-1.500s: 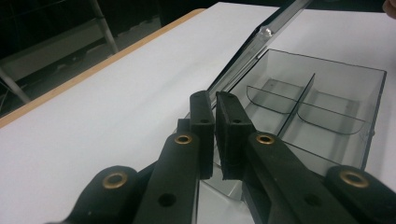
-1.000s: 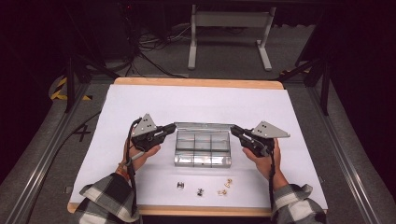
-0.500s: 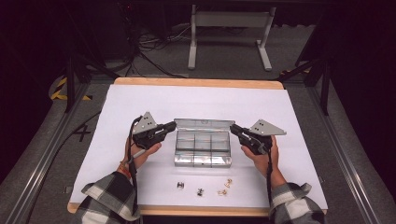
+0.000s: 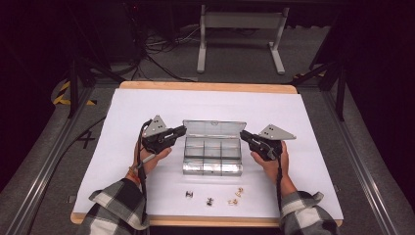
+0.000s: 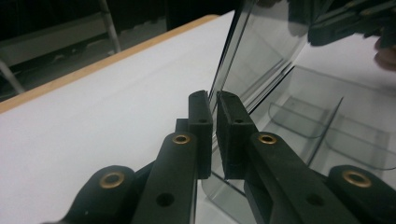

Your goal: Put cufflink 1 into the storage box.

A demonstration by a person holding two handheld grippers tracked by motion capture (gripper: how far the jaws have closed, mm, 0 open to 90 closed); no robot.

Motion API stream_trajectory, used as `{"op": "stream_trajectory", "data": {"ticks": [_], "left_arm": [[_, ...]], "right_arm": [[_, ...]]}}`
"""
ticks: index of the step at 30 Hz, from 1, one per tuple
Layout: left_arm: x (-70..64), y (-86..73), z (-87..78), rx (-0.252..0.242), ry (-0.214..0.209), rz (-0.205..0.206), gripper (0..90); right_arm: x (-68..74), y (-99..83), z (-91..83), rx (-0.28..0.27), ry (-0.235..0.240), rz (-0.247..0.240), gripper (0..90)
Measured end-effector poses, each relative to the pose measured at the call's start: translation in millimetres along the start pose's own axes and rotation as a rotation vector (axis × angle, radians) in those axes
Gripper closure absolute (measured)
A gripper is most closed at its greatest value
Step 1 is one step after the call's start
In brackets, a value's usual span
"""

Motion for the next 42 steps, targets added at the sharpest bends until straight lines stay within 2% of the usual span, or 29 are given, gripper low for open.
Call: {"op": "stream_trajectory", "data": {"ticks": [12,19,29,36,42], "left_arm": [[2.1,-3.5,13.4,0.030,0.034,-0.006,83.1],[6.6,-4.7,17.4,0.009,0.019,-0.052,83.5],[7.8,-6.0,19.1,0.005,0.017,-0.066,83.1],[7.9,-6.1,20.5,0.020,0.030,-0.040,82.6],[7.4,-6.6,22.0,0.030,0.035,-0.041,82.3]], "right_arm": [[-2.1,-6.9,9.5,0.025,-0.006,0.027,86.5],[-4.0,-10.3,13.6,0.033,-0.009,0.039,87.6],[-4.1,-11.6,16.2,0.036,-0.009,0.043,87.1],[-6.2,-11.0,17.9,0.045,0.009,0.077,83.8],[-7.1,-5.6,20.8,0.067,0.019,0.085,82.2]]}}
Point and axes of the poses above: each handheld gripper's, and its own axes: z roughly forward along the jaws, y roughly out of its top, x roughly to its left, the point moved 1 cm from there along z, roughly forward along the jaws, and after that the axes turned 10 degrees about -z, right-handed, at the moved point
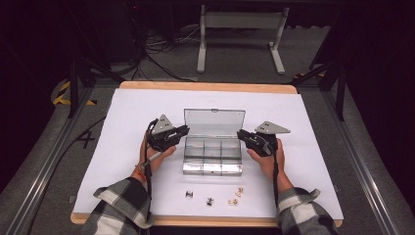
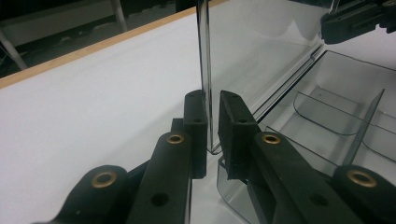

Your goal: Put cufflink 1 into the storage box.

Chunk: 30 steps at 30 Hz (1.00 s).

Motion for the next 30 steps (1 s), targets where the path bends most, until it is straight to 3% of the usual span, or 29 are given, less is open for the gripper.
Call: {"op": "stream_trajectory", "data": {"ticks": [5,14,30], "left_arm": [[1.5,-0.8,5.2,0.018,0.020,0.004,81.1],[3.6,-3.3,10.6,0.050,0.017,-0.002,77.9],[4.0,-3.9,11.6,0.045,0.021,-0.013,75.2]], "right_arm": [[-0.9,-1.2,3.1,0.002,-0.007,0.017,81.9],[-2.6,-4.3,6.3,-0.009,-0.008,0.044,82.5],[-2.1,-4.5,8.9,-0.009,-0.017,0.049,78.6]]}}
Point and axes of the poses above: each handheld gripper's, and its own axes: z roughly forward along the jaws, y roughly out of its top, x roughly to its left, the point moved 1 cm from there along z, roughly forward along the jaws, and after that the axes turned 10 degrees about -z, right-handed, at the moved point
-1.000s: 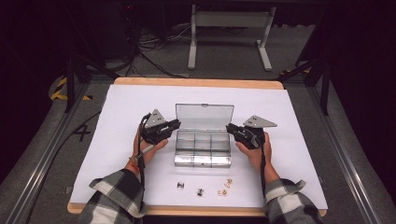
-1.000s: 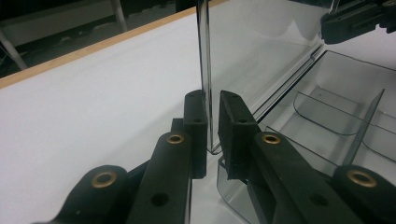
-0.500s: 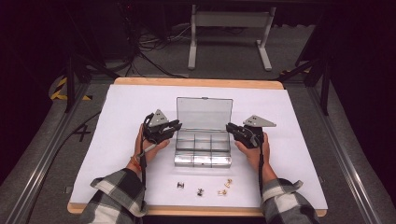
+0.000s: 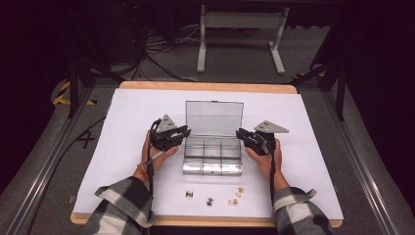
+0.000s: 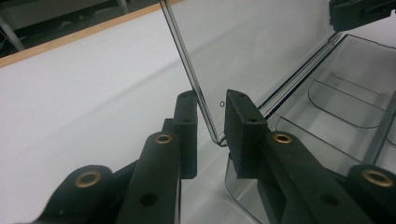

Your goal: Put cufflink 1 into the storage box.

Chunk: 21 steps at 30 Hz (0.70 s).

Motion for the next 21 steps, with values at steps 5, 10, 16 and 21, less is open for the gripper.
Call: {"op": "stream_trajectory", "data": {"ticks": [5,10,16,21], "left_arm": [[-0.6,0.3,0.5,0.002,0.013,0.004,73.2],[-0.5,0.2,0.6,0.001,0.016,0.002,72.8],[-0.3,0.2,1.1,0.002,0.013,-0.008,71.8],[0.1,0.2,1.4,0.001,0.015,-0.013,71.0]], "right_arm": [[-1.2,1.5,1.1,0.009,0.004,-0.007,76.8],[-1.8,2.0,1.7,0.011,0.008,-0.011,76.0],[-3.2,4.7,4.2,0.026,0.020,-0.002,73.2],[-5.4,5.5,5.7,0.031,0.036,0.016,72.3]]}}
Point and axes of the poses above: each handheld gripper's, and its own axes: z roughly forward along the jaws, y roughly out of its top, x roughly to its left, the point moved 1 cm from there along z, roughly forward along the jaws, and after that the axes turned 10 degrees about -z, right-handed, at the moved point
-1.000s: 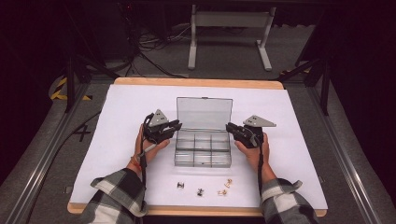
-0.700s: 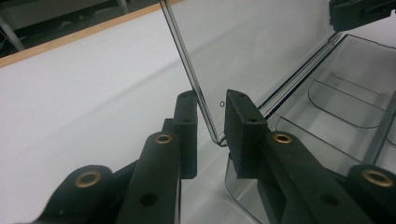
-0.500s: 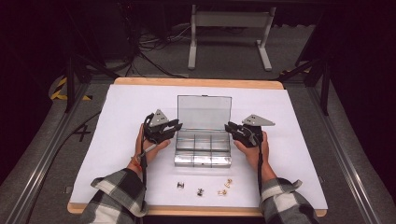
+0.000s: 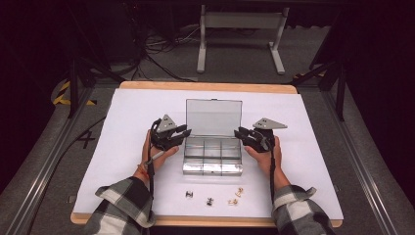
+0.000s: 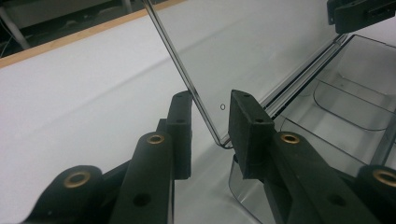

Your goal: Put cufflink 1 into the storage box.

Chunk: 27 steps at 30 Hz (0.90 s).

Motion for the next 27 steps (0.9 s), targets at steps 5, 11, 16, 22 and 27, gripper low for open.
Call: {"op": "stream_trajectory", "data": {"ticks": [5,11,16,22,27], "left_arm": [[0.4,0.0,-0.1,0.004,0.001,-0.002,70.4],[1.1,0.1,0.2,0.003,0.003,-0.007,69.1],[1.4,-0.1,0.4,0.002,0.007,-0.010,68.2],[1.8,-0.3,0.7,0.003,0.015,-0.010,67.8],[1.9,-0.5,1.0,0.000,0.012,-0.013,67.8]], "right_arm": [[-1.0,1.0,1.0,0.010,0.010,0.014,71.1],[-1.3,2.4,2.9,0.019,0.012,0.025,69.2],[-1.9,2.0,3.8,0.019,0.013,0.034,67.8],[-3.0,0.8,4.6,0.017,0.013,0.048,65.7],[-4.1,-1.0,5.0,0.010,0.017,0.076,65.2]]}}
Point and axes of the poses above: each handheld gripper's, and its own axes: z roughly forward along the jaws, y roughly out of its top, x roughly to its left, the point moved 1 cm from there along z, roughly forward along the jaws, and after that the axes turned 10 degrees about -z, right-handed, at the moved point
